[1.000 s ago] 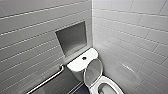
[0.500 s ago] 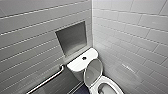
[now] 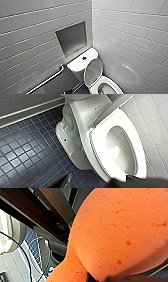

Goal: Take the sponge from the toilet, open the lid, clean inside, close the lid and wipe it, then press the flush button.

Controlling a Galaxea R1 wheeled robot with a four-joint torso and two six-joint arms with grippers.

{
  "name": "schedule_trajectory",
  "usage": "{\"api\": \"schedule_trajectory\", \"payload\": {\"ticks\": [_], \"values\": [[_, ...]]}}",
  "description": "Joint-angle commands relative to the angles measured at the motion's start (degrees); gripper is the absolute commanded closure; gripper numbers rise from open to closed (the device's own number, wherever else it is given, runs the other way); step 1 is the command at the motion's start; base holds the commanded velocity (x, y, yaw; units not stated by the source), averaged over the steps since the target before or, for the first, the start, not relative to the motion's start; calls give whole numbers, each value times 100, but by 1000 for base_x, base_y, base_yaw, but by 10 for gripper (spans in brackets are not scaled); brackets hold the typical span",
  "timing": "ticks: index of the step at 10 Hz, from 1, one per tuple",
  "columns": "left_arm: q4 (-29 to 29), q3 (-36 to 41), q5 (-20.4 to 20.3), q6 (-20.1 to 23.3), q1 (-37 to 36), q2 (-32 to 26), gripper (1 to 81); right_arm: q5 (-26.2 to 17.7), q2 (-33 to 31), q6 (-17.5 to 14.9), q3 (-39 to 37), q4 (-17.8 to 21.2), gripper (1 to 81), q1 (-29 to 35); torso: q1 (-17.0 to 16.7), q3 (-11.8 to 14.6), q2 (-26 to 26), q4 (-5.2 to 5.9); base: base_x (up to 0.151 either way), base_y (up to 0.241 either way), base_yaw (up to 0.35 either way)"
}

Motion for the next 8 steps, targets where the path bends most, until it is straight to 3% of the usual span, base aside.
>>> {"api": "schedule_trajectory", "payload": {"ticks": [1, 4, 8], "values": [[-464, 25, 76, 3, -946, -173, 10, -332, 14, 5, 31, -126, 811, -181, 0, 0, 0, 0, 0, 0, 0], [-807, -27, 49, -6, -1482, -129, 10, -324, 145, -21, -57, -153, 811, -295, 0, -2, 0, 0, 0, 0, 0], [-939, -440, -65, -392, -1843, 240, 10, -183, 277, -21, -207, -170, 811, -331, 0, -2, 4, -2, 0, 0, 0]]}}
